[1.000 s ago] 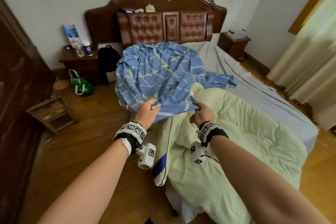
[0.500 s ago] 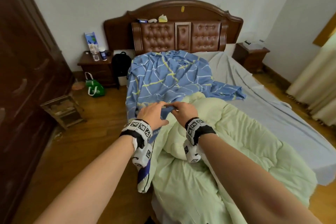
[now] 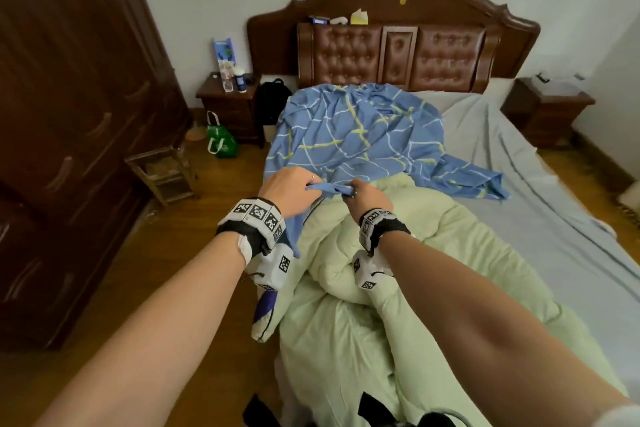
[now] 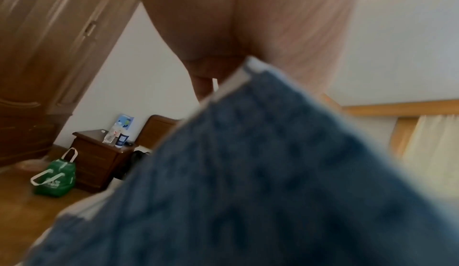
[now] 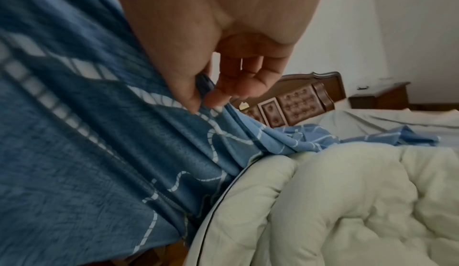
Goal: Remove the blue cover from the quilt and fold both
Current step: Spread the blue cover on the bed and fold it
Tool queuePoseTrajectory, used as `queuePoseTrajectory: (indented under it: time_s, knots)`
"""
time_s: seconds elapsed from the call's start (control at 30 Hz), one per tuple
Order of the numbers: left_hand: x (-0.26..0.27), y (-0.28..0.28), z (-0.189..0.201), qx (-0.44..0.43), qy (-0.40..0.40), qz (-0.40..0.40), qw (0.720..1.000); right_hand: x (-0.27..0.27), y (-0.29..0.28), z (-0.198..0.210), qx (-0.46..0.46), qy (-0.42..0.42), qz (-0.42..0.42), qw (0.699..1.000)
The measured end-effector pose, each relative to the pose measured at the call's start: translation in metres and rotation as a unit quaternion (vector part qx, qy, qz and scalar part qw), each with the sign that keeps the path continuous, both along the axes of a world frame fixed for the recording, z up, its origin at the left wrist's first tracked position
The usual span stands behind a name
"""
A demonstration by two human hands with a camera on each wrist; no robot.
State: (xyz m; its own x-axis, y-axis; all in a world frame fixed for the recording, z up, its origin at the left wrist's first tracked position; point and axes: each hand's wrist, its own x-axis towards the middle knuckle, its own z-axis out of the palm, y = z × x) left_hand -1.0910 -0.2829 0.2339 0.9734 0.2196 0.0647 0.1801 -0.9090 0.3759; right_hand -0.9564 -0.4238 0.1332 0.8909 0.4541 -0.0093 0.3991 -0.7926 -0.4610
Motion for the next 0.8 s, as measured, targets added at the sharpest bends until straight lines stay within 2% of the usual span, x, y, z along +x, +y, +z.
queuePoseTrajectory:
  time_s: [0.2, 0.37, 0.47, 0.6, 0.7, 0.8]
  knots:
    - [-0.009, 0.045, -0.002, -0.039, 0.004, 0.069, 0.997, 0.033, 0.030, -0.012, 0.009, 0.013, 0.005, 1.000]
    - [-0.024, 0.084, -0.018, -0.096, -0.019, 0.119, 0.988, 0.041, 0.057, -0.010, -0.062, -0.003, 0.063, 0.996]
    - [-0.029, 0.091, -0.023, -0.140, -0.047, 0.116, 0.982, 0.056, 0.074, -0.026, -0.115, -0.022, 0.110, 0.987]
    - [-0.034, 0.090, -0.029, -0.177, -0.063, 0.156, 0.970, 0.071, 0.077, -0.052, -0.197, -0.025, 0.178, 0.964]
    - [-0.046, 0.082, -0.034, -0.172, -0.040, 0.198, 0.964, 0.082, 0.080, -0.067, -0.135, -0.030, 0.164, 0.977]
    - [-0.056, 0.063, -0.037, -0.142, -0.017, 0.270, 0.952, 0.090, 0.073, -0.071, -0.070, 0.040, 0.142, 0.987]
